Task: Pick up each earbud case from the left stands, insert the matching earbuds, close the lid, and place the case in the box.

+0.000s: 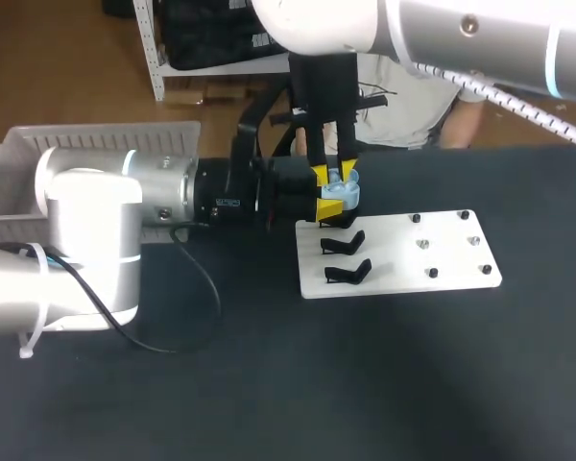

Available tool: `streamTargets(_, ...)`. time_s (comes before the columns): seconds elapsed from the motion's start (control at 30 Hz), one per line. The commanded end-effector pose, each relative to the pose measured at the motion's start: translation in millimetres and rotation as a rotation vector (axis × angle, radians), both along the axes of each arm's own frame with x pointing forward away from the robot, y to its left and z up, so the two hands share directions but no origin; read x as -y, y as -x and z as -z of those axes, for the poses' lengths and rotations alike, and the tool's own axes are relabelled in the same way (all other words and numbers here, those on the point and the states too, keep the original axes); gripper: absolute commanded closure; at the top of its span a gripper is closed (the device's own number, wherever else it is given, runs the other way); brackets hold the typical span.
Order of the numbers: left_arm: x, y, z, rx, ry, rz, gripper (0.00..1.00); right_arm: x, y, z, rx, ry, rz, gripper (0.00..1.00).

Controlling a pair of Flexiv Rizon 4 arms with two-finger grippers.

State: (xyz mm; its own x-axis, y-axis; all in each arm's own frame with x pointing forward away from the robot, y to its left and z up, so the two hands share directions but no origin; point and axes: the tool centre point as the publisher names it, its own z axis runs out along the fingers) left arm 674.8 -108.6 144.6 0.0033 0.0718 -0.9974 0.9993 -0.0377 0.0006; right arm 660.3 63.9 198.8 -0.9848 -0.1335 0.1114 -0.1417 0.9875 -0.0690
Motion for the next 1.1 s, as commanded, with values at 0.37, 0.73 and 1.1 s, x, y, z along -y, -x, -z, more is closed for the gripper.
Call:
streamTargets(0.37, 0, 1.9, 0.6, 0.004, 0.003, -0.007, 1.0, -4, -3.7, 2, 0.009, 0.014, -0.006, 1.0)
streamTargets(0.73, 0, 1.9, 0.6, 0.004, 0.003, -0.007, 1.0, -2, -7.2, 8, -0.006, 0.029, -0.005, 1.0)
streamTargets(1.1, 0, 1.9, 0.6, 0.004, 0.003, -0.007, 1.0, 1, -7.2, 10, 0.001, 0.043, -0.028, 1.0)
